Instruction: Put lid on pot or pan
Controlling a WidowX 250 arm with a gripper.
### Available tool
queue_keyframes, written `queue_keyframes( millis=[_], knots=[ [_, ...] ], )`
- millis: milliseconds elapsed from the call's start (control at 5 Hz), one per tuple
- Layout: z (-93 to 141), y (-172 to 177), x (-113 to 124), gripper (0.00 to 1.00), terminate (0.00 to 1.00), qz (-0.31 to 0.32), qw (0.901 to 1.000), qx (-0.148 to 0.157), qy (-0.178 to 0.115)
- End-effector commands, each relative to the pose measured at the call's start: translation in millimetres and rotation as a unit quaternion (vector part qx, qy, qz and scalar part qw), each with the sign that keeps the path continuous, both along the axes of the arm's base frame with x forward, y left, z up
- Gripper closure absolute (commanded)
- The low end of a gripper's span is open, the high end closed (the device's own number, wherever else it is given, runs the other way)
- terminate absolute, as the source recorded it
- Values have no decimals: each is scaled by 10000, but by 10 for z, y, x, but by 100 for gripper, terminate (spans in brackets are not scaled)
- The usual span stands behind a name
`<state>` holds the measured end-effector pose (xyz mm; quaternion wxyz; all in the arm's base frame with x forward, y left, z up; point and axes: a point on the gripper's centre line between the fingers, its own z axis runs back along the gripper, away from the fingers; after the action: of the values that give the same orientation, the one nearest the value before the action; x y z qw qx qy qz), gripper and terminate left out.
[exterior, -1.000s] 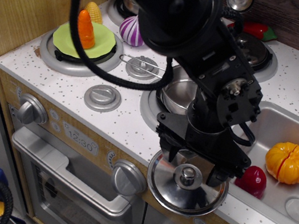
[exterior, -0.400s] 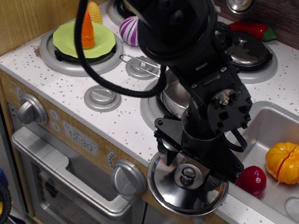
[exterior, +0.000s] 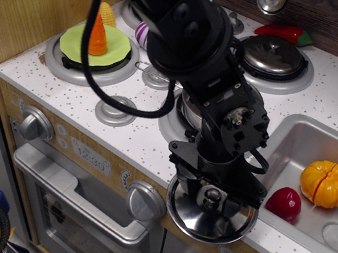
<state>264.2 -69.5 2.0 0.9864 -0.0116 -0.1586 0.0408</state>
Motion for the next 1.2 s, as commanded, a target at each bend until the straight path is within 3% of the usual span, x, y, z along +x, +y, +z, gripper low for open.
queue_keyframes(
  millis=[0,200,600,1000],
  knots=[
    [-3,-8,31,100,0,102,9998,-56,-139],
    [106,-31,35,100,0,144,9998,59,-136],
    [571,25,62,100,0,92,9991,416,21],
    [962,159,319,100,0,-175,9966,799,-49]
  ],
)
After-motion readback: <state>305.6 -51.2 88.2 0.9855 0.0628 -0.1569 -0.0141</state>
